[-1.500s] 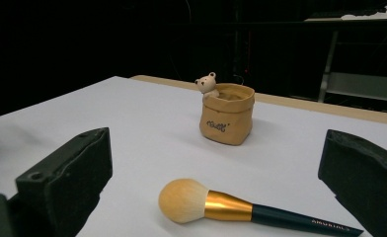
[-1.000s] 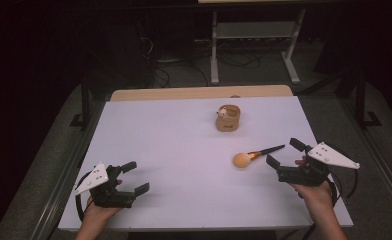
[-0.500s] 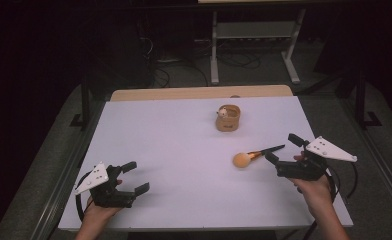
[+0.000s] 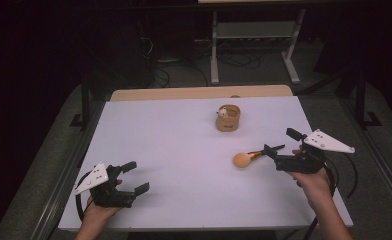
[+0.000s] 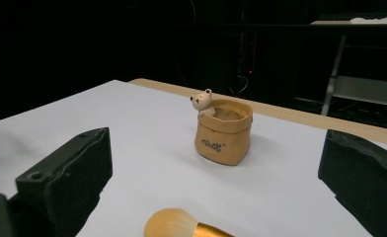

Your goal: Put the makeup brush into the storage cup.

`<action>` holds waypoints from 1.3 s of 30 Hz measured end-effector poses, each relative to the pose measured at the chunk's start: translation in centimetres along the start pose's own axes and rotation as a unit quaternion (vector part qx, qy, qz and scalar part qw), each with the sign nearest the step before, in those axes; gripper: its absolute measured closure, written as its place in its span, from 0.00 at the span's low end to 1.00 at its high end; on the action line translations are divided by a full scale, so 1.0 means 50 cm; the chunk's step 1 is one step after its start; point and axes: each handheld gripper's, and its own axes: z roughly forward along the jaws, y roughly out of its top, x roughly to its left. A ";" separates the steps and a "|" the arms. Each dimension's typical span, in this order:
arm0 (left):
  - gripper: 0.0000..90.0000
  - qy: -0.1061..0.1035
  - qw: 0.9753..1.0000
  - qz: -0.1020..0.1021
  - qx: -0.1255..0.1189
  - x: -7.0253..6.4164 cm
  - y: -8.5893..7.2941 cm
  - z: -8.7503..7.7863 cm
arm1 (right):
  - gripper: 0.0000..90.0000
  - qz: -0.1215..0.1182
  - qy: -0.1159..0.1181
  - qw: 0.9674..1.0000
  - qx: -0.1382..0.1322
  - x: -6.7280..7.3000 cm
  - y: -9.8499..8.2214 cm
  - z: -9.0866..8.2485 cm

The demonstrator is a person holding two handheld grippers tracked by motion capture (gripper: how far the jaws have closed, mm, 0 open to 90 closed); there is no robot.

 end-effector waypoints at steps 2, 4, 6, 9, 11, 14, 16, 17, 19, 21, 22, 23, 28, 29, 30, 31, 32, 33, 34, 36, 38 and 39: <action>0.12 0.000 1.000 -0.001 0.000 0.000 0.000 0.000 | 0.00 -0.001 0.001 1.000 -0.001 -0.001 0.004 0.003; 0.12 0.000 1.000 0.000 0.000 0.000 0.000 0.000 | 0.00 0.000 0.001 1.000 -0.004 -0.001 0.007 0.005; 0.12 0.000 1.000 -0.001 0.001 0.000 0.000 0.000 | 0.00 -0.003 0.001 1.000 -0.004 -0.003 0.008 0.007; 0.12 0.000 1.000 0.000 0.001 0.000 0.000 0.000 | 0.00 -0.005 -0.001 1.000 -0.005 -0.004 0.010 0.011; 0.12 0.000 1.000 0.000 0.001 0.000 0.000 0.001 | 0.00 -0.003 -0.001 1.000 -0.005 -0.005 0.013 0.014; 0.12 0.000 1.000 -0.001 0.001 0.000 0.000 0.001 | 0.00 -0.005 -0.003 1.000 -0.005 -0.008 0.018 0.020; 0.12 0.000 1.000 -0.001 0.002 0.000 0.000 0.001 | 0.00 -0.003 -0.003 1.000 -0.007 -0.009 0.021 0.024; 0.12 0.000 1.000 -0.001 0.002 0.000 0.000 0.001 | 0.00 -0.003 -0.003 1.000 -0.008 -0.009 0.021 0.027; 0.12 0.000 1.000 -0.001 0.003 0.000 0.000 0.001 | 0.00 -0.006 -0.003 1.000 -0.007 -0.010 0.023 0.031; 0.12 0.000 1.000 -0.002 0.002 0.000 0.000 0.001 | 0.00 -0.005 -0.003 1.000 -0.008 -0.011 0.026 0.034; 0.12 -0.001 1.000 -0.002 0.002 0.000 0.000 0.001 | 0.00 -0.006 -0.004 1.000 -0.011 -0.012 0.028 0.035; 0.12 -0.001 1.000 -0.002 0.002 0.000 0.000 0.001 | 0.00 -0.004 -0.004 1.000 -0.013 -0.012 0.029 0.036; 0.12 -0.001 1.000 -0.001 0.003 0.000 0.000 0.001 | 0.00 -0.005 -0.008 1.000 -0.018 -0.017 0.037 0.038; 0.12 -0.001 1.000 -0.002 0.003 0.000 0.000 0.001 | 0.00 -0.007 -0.010 1.000 -0.019 -0.019 0.038 0.039; 0.12 -0.001 1.000 -0.003 0.002 0.000 -0.001 0.001 | 0.00 -0.005 -0.010 1.000 -0.020 -0.019 0.040 0.040; 0.12 -0.002 1.000 -0.002 0.003 0.000 0.000 0.001 | 0.00 -0.005 -0.010 1.000 -0.020 -0.020 0.041 0.041; 0.12 -0.002 1.000 -0.003 0.002 0.000 -0.001 0.002 | 0.00 -0.006 -0.009 1.000 -0.019 -0.022 0.043 0.043; 0.12 -0.002 1.000 -0.003 0.002 0.000 0.000 0.002 | 0.00 -0.004 -0.008 1.000 -0.016 -0.022 0.044 0.044; 0.12 -0.002 1.000 -0.004 0.002 0.000 -0.001 0.002 | 0.00 -0.006 -0.006 1.000 -0.015 -0.024 0.046 0.046; 0.12 -0.002 1.000 -0.004 0.001 0.000 -0.001 0.002 | 0.00 -0.005 -0.001 1.000 -0.010 -0.024 0.049 0.049; 0.12 -0.002 1.000 -0.003 0.002 0.000 0.000 0.002 | 0.00 -0.004 0.003 1.000 -0.009 -0.026 0.052 0.052; 0.12 -0.002 1.000 -0.003 0.001 0.001 -0.001 0.002 | 0.00 -0.005 0.004 1.000 -0.006 -0.026 0.053 0.054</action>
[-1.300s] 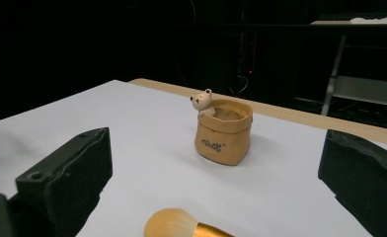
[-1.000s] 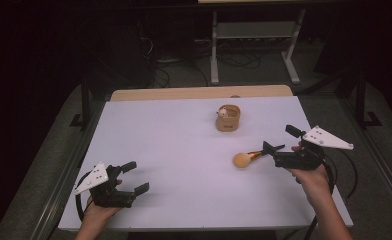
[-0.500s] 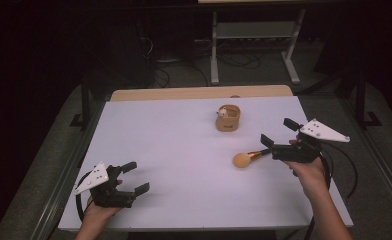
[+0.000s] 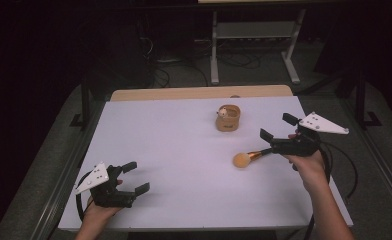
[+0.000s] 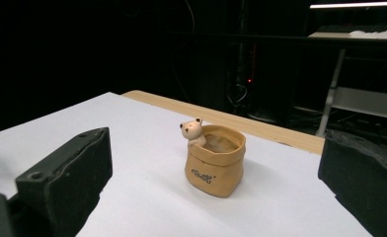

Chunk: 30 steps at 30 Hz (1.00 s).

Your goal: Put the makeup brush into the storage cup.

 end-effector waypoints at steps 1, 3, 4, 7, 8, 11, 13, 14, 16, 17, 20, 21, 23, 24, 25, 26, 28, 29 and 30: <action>0.12 0.000 1.000 -0.001 -0.001 0.000 0.000 0.000 | 0.00 0.000 0.000 1.000 0.002 0.000 0.001 0.001; 0.12 0.000 1.000 0.000 0.000 0.000 0.000 0.000 | 0.00 -0.001 0.000 1.000 0.001 -0.001 0.004 0.004; 0.12 0.000 1.000 -0.001 0.000 0.000 0.000 0.000 | 0.00 0.000 -0.001 1.000 0.001 -0.002 0.005 0.005; 0.12 0.000 1.000 -0.002 0.000 -0.001 0.000 0.001 | 0.00 0.001 -0.002 1.000 -0.002 -0.004 0.009 0.009; 0.12 0.000 1.000 -0.003 0.000 -0.001 0.000 0.001 | 0.00 0.000 -0.001 1.000 -0.003 -0.005 0.010 0.010; 0.12 0.000 1.000 -0.003 0.000 -0.001 0.000 0.001 | 0.00 0.000 -0.002 1.000 -0.006 -0.006 0.015 0.015; 0.12 -0.001 1.000 -0.003 -0.001 -0.001 0.000 0.001 | 0.00 0.001 -0.003 1.000 -0.007 -0.007 0.016 0.017; 0.12 -0.001 1.000 -0.003 -0.001 -0.001 0.000 0.001 | 0.00 -0.001 -0.003 1.000 -0.010 -0.008 0.017 0.019; 0.12 0.000 1.000 -0.006 -0.004 -0.001 0.000 0.002 | 0.00 0.001 -0.004 1.000 -0.011 -0.011 0.019 0.025; 0.12 -0.001 1.000 -0.005 -0.004 -0.001 0.000 0.002 | 0.00 0.003 -0.003 1.000 -0.009 -0.011 0.019 0.027; 0.12 -0.001 1.000 -0.003 -0.004 0.000 0.000 0.002 | 0.00 0.003 -0.005 1.000 -0.011 -0.015 0.023 0.034; 0.12 -0.002 1.000 -0.001 -0.004 0.000 0.000 0.002 | 0.00 0.002 -0.005 1.000 -0.011 -0.016 0.024 0.036; 0.12 -0.001 1.000 -0.005 -0.003 -0.001 0.000 0.002 | 0.00 0.004 -0.006 1.000 -0.013 -0.019 0.027 0.040; 0.12 -0.002 1.000 -0.005 -0.004 -0.001 0.000 0.002 | 0.00 0.006 -0.006 1.000 -0.015 -0.020 0.029 0.043; 0.12 -0.002 1.000 -0.004 -0.004 0.000 0.000 0.002 | 0.00 0.008 -0.005 1.000 -0.017 -0.022 0.030 0.045; 0.12 -0.002 1.000 -0.003 -0.004 0.000 0.000 0.002 | 0.00 0.008 -0.006 1.000 -0.018 -0.023 0.031 0.047; 0.12 -0.002 1.000 -0.002 -0.003 0.001 0.000 0.002 | 0.00 0.008 -0.007 1.000 -0.023 -0.026 0.033 0.051; 0.12 -0.002 1.000 -0.003 -0.003 0.000 0.000 0.003 | 0.00 0.010 -0.006 1.000 -0.022 -0.027 0.033 0.053; 0.12 -0.002 1.000 -0.004 -0.003 0.000 0.000 0.003 | 0.00 0.012 -0.008 1.000 -0.023 -0.028 0.034 0.055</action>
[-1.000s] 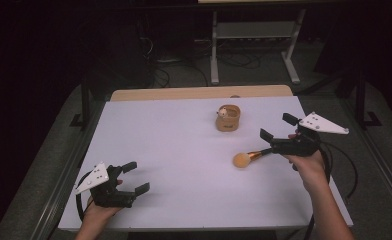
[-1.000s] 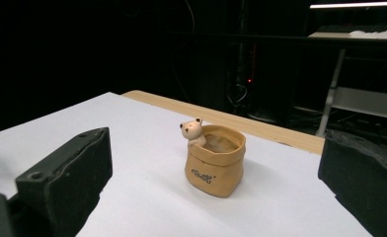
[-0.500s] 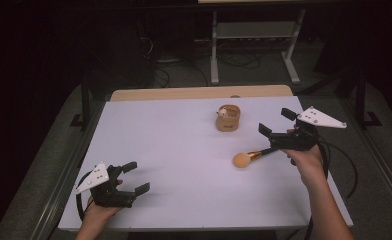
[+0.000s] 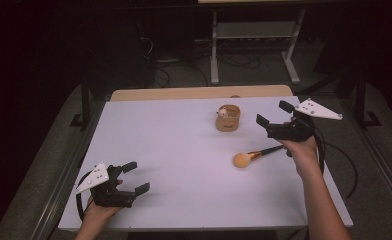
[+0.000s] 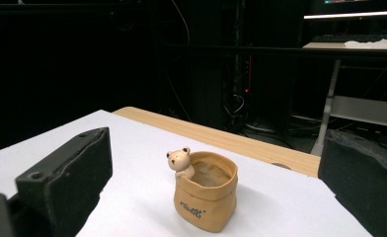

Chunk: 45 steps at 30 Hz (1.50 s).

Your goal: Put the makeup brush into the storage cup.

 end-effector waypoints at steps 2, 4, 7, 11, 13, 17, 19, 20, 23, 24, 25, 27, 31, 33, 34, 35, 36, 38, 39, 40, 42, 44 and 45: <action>0.12 0.000 1.000 0.001 0.001 0.000 0.000 0.000 | 0.00 0.000 -0.001 1.000 -0.001 -0.003 0.001 0.004; 0.12 0.000 1.000 0.001 0.001 0.000 0.000 0.000 | 0.00 0.004 -0.001 1.000 -0.004 -0.004 0.003 0.008; 0.12 -0.001 1.000 0.000 0.000 -0.001 0.000 0.001 | 0.00 0.001 -0.002 1.000 -0.005 -0.005 0.007 0.014; 0.12 -0.001 1.000 0.001 0.002 0.000 0.000 0.000 | 0.00 -0.004 -0.005 1.000 -0.003 -0.006 0.010 0.021; 0.12 -0.002 1.000 0.001 0.001 -0.001 0.000 0.001 | 0.00 -0.005 -0.005 1.000 -0.003 -0.008 0.009 0.023; 0.12 -0.002 1.000 0.002 0.000 0.000 0.000 0.000 | 0.00 -0.007 0.005 1.000 0.016 -0.012 0.005 0.026; 0.12 -0.003 1.000 0.001 -0.001 0.000 0.001 0.000 | 0.00 -0.010 0.005 1.000 0.020 -0.013 0.004 0.028; 0.12 -0.003 1.000 0.001 0.000 0.000 0.001 0.000 | 0.00 -0.012 0.005 1.000 0.026 -0.013 0.005 0.028; 0.12 -0.003 1.000 0.001 0.000 0.000 0.001 0.000 | 0.00 -0.021 0.002 0.999 0.049 -0.011 0.006 0.028; 0.12 -0.004 1.000 0.001 0.001 0.000 0.001 0.001 | 0.00 -0.026 0.002 0.998 0.057 -0.012 0.006 0.029; 0.12 -0.004 1.000 0.001 0.001 0.000 0.001 0.001 | 0.00 -0.025 0.002 0.997 0.069 -0.010 0.007 0.028; 0.12 -0.006 1.000 0.001 0.001 0.000 0.001 0.001 | 0.00 -0.032 0.004 0.996 0.082 -0.009 0.009 0.029; 0.12 -0.006 1.000 0.001 0.001 0.000 0.001 0.002 | 0.00 -0.040 0.008 0.994 0.102 -0.005 0.012 0.027; 0.12 -0.006 1.000 0.000 0.001 -0.001 0.001 0.002 | 0.00 -0.044 0.013 0.993 0.112 -0.003 0.013 0.027; 0.12 -0.007 1.000 0.000 0.001 -0.001 0.001 0.002 | 0.00 -0.048 0.014 0.992 0.115 -0.002 0.013 0.027; 0.12 -0.007 1.000 0.000 0.001 -0.001 0.001 0.002 | 0.00 -0.047 0.016 0.992 0.120 0.000 0.013 0.027; 0.12 -0.007 1.000 0.001 0.001 -0.001 0.002 0.002 | 0.00 -0.049 0.018 0.991 0.125 0.001 0.013 0.026; 0.12 -0.007 1.000 0.001 0.001 0.000 0.002 0.002 | 0.00 -0.056 0.020 0.989 0.134 0.001 0.013 0.027; 0.12 -0.007 1.000 0.002 0.001 0.001 0.002 0.002 | 0.00 -0.058 0.021 0.988 0.139 0.002 0.013 0.026; 0.12 -0.007 1.000 0.002 0.000 0.001 0.002 0.002 | 0.00 -0.060 0.022 0.988 0.143 0.002 0.014 0.026; 0.12 -0.007 1.000 0.002 0.001 0.001 0.002 0.002 | 0.00 -0.064 0.025 0.986 0.150 0.003 0.014 0.026; 0.12 -0.008 1.000 0.001 0.000 0.001 0.002 0.002 | 0.00 -0.069 0.028 0.984 0.160 0.005 0.015 0.025; 0.12 -0.008 1.000 0.003 0.001 0.001 0.002 0.002 | 0.00 -0.073 0.031 0.983 0.163 0.005 0.015 0.025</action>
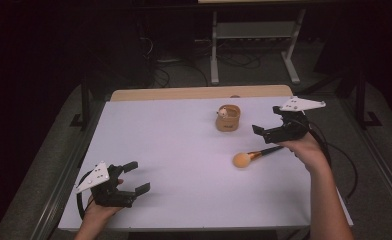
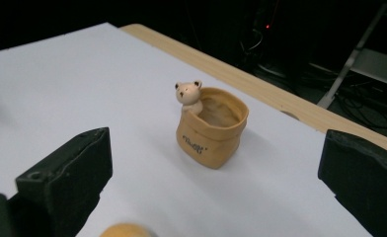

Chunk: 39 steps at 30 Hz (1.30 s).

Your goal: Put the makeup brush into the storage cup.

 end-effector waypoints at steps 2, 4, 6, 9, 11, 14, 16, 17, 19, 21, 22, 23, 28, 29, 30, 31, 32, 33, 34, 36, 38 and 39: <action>0.12 -0.001 1.000 -0.001 0.000 0.000 0.000 0.000 | 0.00 -0.011 0.004 1.000 0.011 0.000 -0.001 -0.001; 0.12 -0.001 1.000 -0.001 0.001 0.000 0.000 0.001 | 0.00 -0.013 0.013 1.000 0.019 0.001 -0.001 -0.001; 0.12 -0.002 1.000 0.001 0.003 0.000 0.000 0.002 | 0.00 -0.022 0.020 0.999 0.031 0.003 -0.002 0.000; 0.12 0.000 1.000 -0.001 0.001 -0.001 0.000 0.001 | 0.00 -0.032 0.027 0.998 0.049 0.005 0.000 0.001; 0.12 0.001 1.000 -0.002 0.001 -0.001 0.000 0.001 | 0.00 -0.040 0.028 0.997 0.060 0.005 0.000 0.002; 0.12 0.001 1.000 -0.002 0.000 -0.001 0.000 0.000 | 0.00 -0.043 0.032 0.996 0.069 0.007 -0.002 0.008; 0.12 0.001 1.000 -0.003 0.001 -0.002 0.000 0.000 | 0.00 -0.052 0.037 0.995 0.083 0.006 -0.003 0.014; 0.12 0.002 1.000 -0.003 0.000 -0.002 0.000 -0.001 | 0.00 -0.055 0.039 0.994 0.088 0.005 -0.004 0.015; 0.12 0.002 1.000 -0.002 -0.001 -0.002 0.000 -0.001 | 0.00 -0.052 0.041 0.993 0.097 0.004 -0.003 0.018; 0.12 0.001 1.000 -0.003 -0.001 -0.001 0.000 -0.001 | 0.00 -0.057 0.043 0.992 0.107 0.001 -0.001 0.019; 0.12 0.001 1.000 -0.002 0.000 -0.001 0.000 -0.001 | 0.00 -0.056 0.044 0.991 0.114 0.001 0.000 0.019; 0.12 0.001 1.000 -0.003 0.000 -0.002 0.000 -0.001 | 0.01 -0.057 0.047 0.990 0.119 0.001 0.001 0.020; 0.12 0.001 1.000 -0.001 0.000 -0.001 0.000 -0.001 | 0.06 -0.075 0.057 0.985 0.148 0.000 0.003 0.022; 0.12 0.001 1.000 -0.001 0.000 -0.001 0.000 -0.001 | 0.06 -0.076 0.060 0.983 0.154 0.000 0.002 0.024; 0.12 0.000 1.000 -0.001 0.000 -0.002 0.000 -0.001 | 0.06 -0.078 0.064 0.982 0.160 0.000 0.001 0.025; 0.12 0.000 1.000 -0.002 0.000 -0.002 0.000 -0.001 | 0.06 -0.080 0.066 0.981 0.166 0.000 0.001 0.026; 0.12 0.000 1.000 -0.002 0.000 -0.002 0.000 -0.001 | 0.06 -0.082 0.068 0.979 0.171 0.001 -0.001 0.028; 0.12 0.000 1.000 -0.001 0.000 -0.002 0.000 -0.001 | 0.06 -0.084 0.072 0.978 0.178 0.001 -0.002 0.030; 0.12 0.001 1.000 -0.001 0.000 -0.002 0.000 -0.001 | 0.06 -0.086 0.074 0.976 0.183 0.000 -0.003 0.031; 0.12 0.001 1.000 -0.002 0.000 -0.002 0.000 -0.001 | 0.06 -0.088 0.075 0.974 0.193 0.000 -0.004 0.034; 0.12 0.001 1.000 -0.002 0.000 -0.002 0.000 -0.001 | 0.07 -0.091 0.078 0.973 0.199 -0.001 -0.006 0.037; 0.12 0.000 1.000 -0.002 0.000 -0.002 0.000 -0.001 | 0.07 -0.093 0.080 0.972 0.202 -0.002 -0.006 0.038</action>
